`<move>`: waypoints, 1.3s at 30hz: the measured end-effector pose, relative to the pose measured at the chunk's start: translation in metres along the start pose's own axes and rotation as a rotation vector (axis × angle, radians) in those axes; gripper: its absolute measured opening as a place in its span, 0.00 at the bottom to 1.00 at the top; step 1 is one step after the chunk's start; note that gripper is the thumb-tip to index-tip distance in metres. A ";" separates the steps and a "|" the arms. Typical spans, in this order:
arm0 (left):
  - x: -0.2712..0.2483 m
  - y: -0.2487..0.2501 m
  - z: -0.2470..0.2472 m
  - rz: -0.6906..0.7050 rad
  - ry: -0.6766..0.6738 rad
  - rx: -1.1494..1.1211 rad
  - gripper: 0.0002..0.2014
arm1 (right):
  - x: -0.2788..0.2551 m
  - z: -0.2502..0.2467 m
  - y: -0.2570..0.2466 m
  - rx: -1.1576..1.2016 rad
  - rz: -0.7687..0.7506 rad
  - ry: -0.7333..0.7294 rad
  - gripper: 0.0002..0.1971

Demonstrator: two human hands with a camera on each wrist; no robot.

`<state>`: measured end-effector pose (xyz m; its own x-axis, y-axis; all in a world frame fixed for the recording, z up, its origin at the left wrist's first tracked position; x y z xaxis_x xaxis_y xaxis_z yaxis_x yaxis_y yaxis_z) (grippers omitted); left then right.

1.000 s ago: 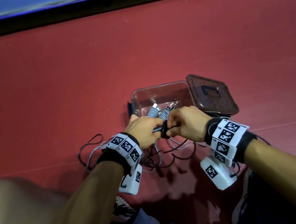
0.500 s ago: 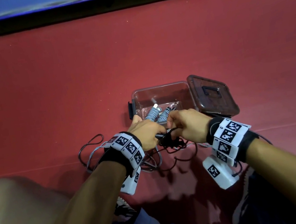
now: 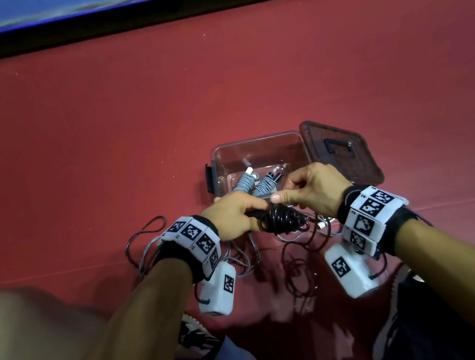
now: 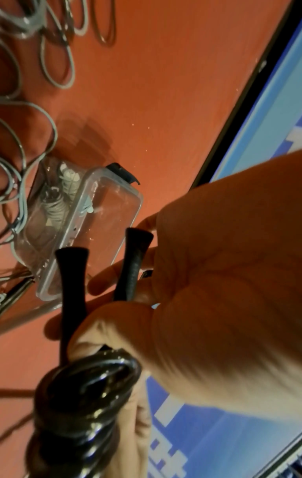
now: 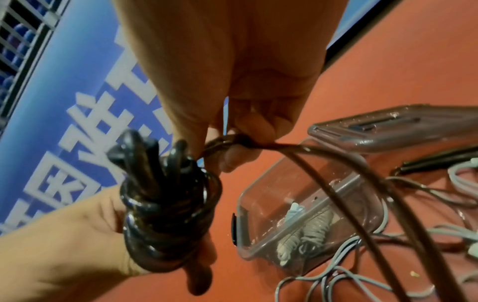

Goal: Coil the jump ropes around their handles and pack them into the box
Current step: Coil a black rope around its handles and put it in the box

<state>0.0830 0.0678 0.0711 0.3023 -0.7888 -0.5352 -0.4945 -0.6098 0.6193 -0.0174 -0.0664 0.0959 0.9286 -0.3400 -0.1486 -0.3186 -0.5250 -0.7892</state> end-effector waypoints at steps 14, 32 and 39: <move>-0.009 0.020 -0.020 0.150 0.085 -0.490 0.10 | -0.009 0.011 -0.003 0.390 0.143 -0.005 0.17; -0.006 0.012 -0.029 -0.075 0.404 0.319 0.05 | -0.008 0.030 -0.021 -0.221 0.026 -0.283 0.09; -0.004 0.017 -0.007 -0.034 0.256 0.614 0.06 | -0.006 0.029 -0.035 -0.319 -0.068 -0.229 0.08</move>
<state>0.0788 0.0600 0.0879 0.4723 -0.8095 -0.3487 -0.8327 -0.5396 0.1248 -0.0068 -0.0232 0.1069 0.9566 -0.1325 -0.2596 -0.2646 -0.7683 -0.5828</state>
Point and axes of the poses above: each hand's wrist, its own x-axis towards the middle knuckle, its own z-axis out of the palm, y = z × x, the point moved 6 cm from there along x, towards the middle knuckle, and after that the axes turned 9 degrees about -z, right-handed, at the moved point
